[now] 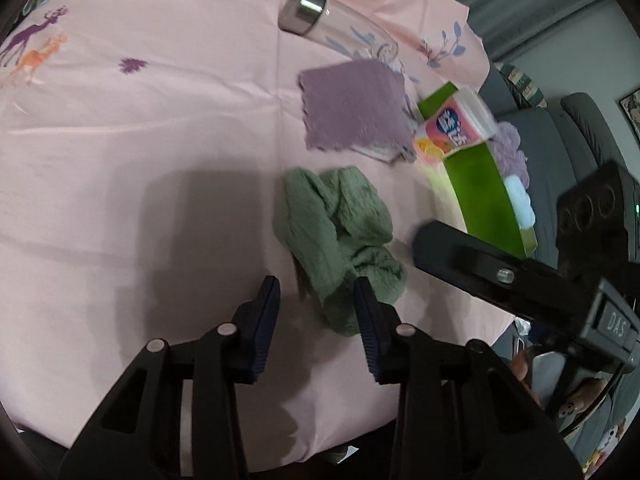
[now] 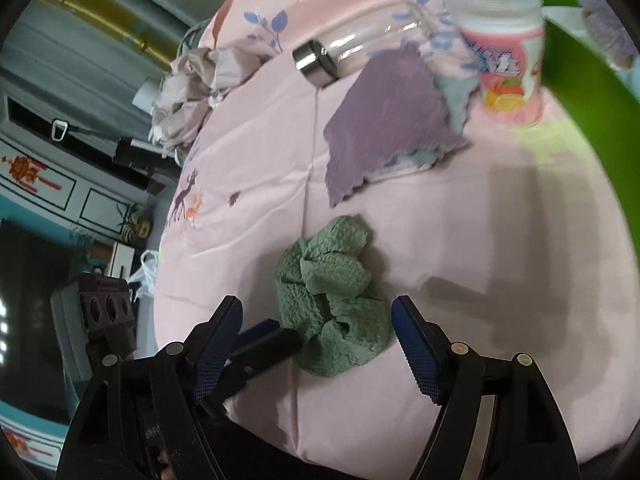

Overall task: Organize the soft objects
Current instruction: 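Lift the green scrunchie and carry it over the green box, then lower the scrunchie into the box and open the right gripper, then move the right gripper back to the purple cloth, then grasp the purple knit cloth with the right gripper and lift it, then carry the purple cloth with the right gripper over the green box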

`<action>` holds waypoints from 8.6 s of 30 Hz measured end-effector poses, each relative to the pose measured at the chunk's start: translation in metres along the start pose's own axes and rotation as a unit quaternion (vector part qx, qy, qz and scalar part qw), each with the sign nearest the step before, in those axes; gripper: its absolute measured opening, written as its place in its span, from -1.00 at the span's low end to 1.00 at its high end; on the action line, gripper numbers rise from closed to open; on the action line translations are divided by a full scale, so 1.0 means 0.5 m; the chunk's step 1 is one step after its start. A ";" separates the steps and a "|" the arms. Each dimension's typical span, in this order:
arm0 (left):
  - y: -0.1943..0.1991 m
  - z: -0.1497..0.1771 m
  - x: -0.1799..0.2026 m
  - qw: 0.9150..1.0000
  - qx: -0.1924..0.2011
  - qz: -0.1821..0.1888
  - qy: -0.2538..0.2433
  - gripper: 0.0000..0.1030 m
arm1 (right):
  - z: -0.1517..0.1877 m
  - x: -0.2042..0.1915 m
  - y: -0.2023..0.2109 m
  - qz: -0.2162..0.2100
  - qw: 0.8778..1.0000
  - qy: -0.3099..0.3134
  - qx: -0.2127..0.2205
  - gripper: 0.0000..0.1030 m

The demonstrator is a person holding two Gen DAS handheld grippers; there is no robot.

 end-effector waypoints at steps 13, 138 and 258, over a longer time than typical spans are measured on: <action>-0.045 -0.007 0.027 1.000 0.011 0.001 -0.024 -0.86 | 0.005 0.016 -0.063 -0.006 1.000 0.006 -0.018 -0.30; -0.101 -0.289 0.069 0.993 0.095 -0.038 0.062 -0.82 | -0.172 0.225 0.389 0.157 0.953 -0.075 0.248 0.61; -0.218 -0.242 0.596 0.967 0.090 -0.002 -0.238 -0.50 | -0.269 0.371 0.378 -0.006 0.958 -0.143 0.247 -0.31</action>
Point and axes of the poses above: each gripper's, at about its wrist camera, not at the fingertips, and y roughly against the way its jaws point, x to its right, z to its underside, the point moved 3 cm from there along -y, roughly the way its jaws point, and after that the axes turned 2 degrees about x, right-handed, at the moved point
